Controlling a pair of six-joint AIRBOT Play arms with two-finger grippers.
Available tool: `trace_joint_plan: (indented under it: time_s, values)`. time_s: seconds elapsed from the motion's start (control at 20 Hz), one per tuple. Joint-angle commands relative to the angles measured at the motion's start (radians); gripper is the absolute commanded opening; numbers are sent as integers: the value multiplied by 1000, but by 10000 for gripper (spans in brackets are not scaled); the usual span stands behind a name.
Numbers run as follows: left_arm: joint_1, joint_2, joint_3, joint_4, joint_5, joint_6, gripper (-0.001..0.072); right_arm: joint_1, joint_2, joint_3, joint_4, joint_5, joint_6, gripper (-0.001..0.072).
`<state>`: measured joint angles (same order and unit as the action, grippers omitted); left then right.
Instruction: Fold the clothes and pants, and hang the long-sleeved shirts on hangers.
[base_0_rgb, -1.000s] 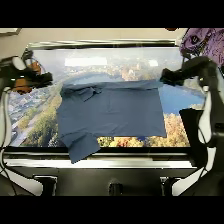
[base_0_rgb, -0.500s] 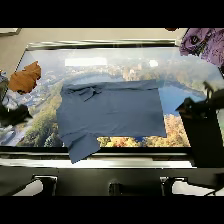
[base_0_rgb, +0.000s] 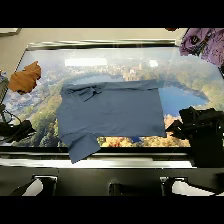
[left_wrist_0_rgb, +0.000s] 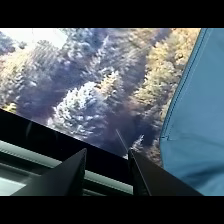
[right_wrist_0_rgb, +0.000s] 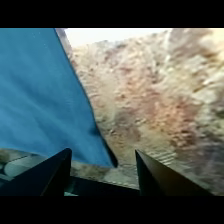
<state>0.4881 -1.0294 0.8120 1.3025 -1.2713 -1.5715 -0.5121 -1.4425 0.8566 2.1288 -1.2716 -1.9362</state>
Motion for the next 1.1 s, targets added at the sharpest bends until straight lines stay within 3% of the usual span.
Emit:
trace_joint_plan:
  time_s: [0.0, 0.15, 0.2, 0.25, 0.3, 0.35, 0.6, 0.9, 1.05]
  values:
    - [0, 7, -10, -34, 8, 0, 315, 0, -34, -55, 56, 35, -18, 471]
    - [1, 4, -10, -48, -3, -105, 336, 51, -63, -63, 80, 39, -27, 466]
    - [1, -3, -10, -58, -4, -90, 404, 81, -66, -63, 80, 46, -26, 418]
    - [1, -11, -10, -68, -6, -58, 495, 106, -67, -63, 79, 51, -26, 256]
    - [1, -18, -12, -73, -8, -21, 501, 120, -66, -62, 82, 57, -24, 93]
    - [5, -23, -22, -87, -5, 21, 504, 121, -63, -62, 85, 63, -23, 30]
    - [36, -25, -216, -323, 91, 201, 510, 118, 3, -62, 65, 55, -15, 30]
    - [21, -34, -374, -475, 198, 288, 509, 118, 87, -62, 54, 55, -16, 29]
    - [-14, -55, -376, -493, 244, 290, 509, 118, 114, -62, 56, 69, -12, 29]
